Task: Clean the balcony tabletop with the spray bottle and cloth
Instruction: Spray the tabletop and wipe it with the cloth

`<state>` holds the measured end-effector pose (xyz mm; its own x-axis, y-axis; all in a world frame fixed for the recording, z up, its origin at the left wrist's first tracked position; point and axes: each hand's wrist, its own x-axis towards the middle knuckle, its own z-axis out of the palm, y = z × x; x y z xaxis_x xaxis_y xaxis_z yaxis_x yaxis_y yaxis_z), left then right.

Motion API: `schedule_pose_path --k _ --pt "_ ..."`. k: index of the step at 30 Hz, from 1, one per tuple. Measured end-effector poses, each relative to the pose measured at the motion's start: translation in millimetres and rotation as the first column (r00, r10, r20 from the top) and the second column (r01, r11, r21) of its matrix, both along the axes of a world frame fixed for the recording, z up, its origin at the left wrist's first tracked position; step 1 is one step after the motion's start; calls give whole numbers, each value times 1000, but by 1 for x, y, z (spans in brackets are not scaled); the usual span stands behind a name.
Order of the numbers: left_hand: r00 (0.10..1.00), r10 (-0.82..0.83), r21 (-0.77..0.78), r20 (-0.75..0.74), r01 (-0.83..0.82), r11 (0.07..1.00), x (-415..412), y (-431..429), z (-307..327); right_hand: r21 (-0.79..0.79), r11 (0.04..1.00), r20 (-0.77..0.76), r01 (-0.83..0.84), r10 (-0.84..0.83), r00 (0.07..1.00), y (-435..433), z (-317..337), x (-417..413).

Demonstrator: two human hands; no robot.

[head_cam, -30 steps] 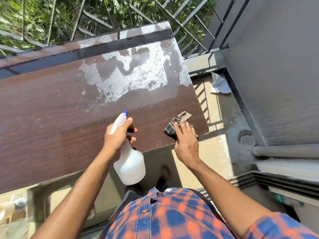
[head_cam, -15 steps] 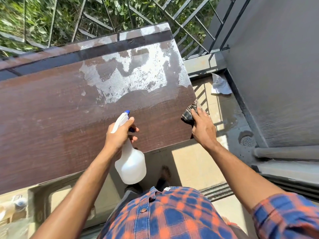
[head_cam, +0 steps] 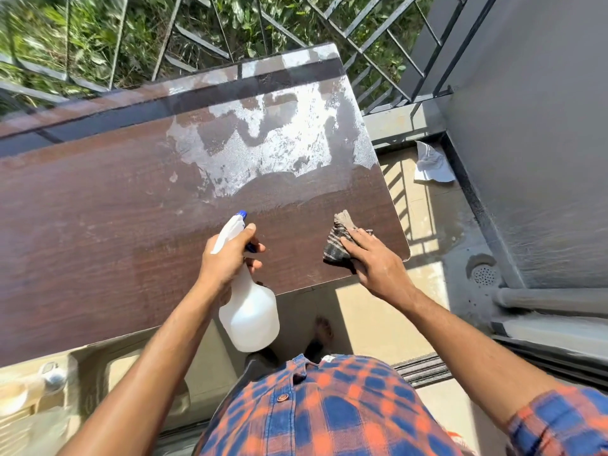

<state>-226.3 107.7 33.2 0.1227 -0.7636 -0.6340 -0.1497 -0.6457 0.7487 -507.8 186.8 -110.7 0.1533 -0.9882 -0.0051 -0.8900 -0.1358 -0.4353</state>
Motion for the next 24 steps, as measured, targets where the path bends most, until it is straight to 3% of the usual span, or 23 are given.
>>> schedule_pose_path --k 4,10,14,19,21,24 --pt "999 34 -23 4 -34 999 13 -5 6 30 956 52 291 -292 955 -36 1 -43" --pt "996 92 -50 16 -91 995 32 -13 10 127 903 32 411 -418 908 -120 10 4" --pt "991 135 -61 -2 -134 989 46 -11 11 89 965 27 245 -249 968 -132 18 89" --pt "986 169 -44 -3 -169 985 78 -14 4 106 971 5 -212 213 977 -85 16 157" --pt "986 165 -35 -8 -166 986 86 -17 4 82 965 19 -251 250 968 -62 13 138" --pt "978 206 -17 -23 -206 978 99 -21 7 17 989 30 -148 147 989 -45 10 99"
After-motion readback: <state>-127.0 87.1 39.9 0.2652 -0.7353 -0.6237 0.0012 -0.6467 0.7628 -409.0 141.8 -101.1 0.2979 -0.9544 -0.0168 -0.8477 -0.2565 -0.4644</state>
